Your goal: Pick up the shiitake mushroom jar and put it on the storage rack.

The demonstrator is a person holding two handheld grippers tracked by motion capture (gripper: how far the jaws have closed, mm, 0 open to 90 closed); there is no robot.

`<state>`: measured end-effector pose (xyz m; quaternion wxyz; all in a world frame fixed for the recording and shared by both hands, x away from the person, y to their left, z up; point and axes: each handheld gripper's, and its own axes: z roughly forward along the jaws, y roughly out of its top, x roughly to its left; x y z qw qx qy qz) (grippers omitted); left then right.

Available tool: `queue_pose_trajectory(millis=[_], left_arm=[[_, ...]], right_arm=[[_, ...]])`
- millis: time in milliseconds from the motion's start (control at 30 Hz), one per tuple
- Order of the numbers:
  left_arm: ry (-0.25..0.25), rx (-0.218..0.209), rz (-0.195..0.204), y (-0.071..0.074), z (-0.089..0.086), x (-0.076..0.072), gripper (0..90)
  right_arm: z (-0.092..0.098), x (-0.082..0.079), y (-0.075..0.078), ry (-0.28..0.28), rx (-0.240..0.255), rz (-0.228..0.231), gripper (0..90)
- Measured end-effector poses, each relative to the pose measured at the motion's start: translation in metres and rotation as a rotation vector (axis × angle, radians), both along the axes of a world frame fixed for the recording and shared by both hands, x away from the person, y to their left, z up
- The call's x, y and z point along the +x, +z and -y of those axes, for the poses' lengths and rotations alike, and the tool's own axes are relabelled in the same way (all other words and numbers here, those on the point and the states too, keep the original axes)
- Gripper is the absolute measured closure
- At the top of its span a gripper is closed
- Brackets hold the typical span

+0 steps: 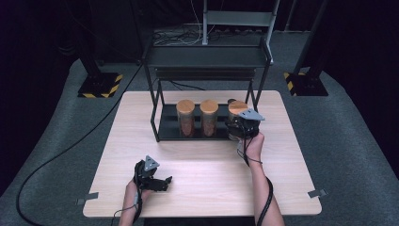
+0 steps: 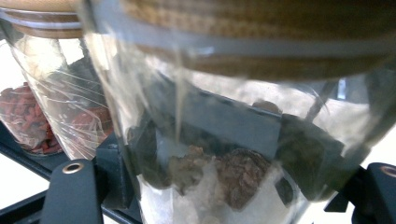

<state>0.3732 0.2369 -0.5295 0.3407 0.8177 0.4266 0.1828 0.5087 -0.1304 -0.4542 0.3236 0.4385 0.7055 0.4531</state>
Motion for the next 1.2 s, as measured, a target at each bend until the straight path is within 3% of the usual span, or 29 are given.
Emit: queue_pose_trajectory(millis=[1200], left_arm=[[0.001,-0.001,-0.001,0.0,0.0,0.0,2.2]], right_arm=[[-0.006,0.018,-0.006,-0.011,-0.006,-0.017,24.6]])
